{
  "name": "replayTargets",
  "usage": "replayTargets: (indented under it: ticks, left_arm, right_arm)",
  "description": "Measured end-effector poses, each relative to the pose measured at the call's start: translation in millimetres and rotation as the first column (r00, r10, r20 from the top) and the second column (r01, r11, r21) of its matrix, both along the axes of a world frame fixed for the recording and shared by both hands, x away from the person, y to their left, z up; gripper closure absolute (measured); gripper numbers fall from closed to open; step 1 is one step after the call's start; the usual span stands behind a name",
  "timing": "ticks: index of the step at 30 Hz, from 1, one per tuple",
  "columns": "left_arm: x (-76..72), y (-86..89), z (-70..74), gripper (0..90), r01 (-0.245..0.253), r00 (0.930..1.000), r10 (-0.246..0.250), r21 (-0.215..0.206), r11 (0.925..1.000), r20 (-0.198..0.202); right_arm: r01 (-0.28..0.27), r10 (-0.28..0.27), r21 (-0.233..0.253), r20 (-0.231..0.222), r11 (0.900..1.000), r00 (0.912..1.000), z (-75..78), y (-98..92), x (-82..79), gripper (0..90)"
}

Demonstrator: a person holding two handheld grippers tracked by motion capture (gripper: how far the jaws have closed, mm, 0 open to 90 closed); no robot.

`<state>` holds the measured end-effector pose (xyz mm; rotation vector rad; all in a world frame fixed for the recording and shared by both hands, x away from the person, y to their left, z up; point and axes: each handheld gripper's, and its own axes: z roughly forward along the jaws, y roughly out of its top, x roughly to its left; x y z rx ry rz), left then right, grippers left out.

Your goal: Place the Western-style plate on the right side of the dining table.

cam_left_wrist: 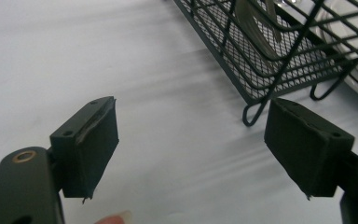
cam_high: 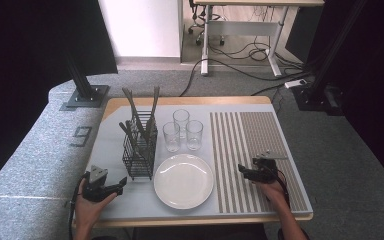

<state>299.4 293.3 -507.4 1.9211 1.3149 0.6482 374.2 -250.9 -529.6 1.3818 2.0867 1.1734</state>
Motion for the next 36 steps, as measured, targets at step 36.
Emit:
replayTargets:
  ticks: [36]
  left_arm:
    - [-29.0, -34.6, 33.5, 17.5, 0.081, 0.9961, -0.076, -0.119, 0.9896, 0.045]
  right_arm:
    - [-0.03, 0.029, 0.022, 0.064, 0.999, 0.9975, 1.5, -6.5, -1.2, 26.3]
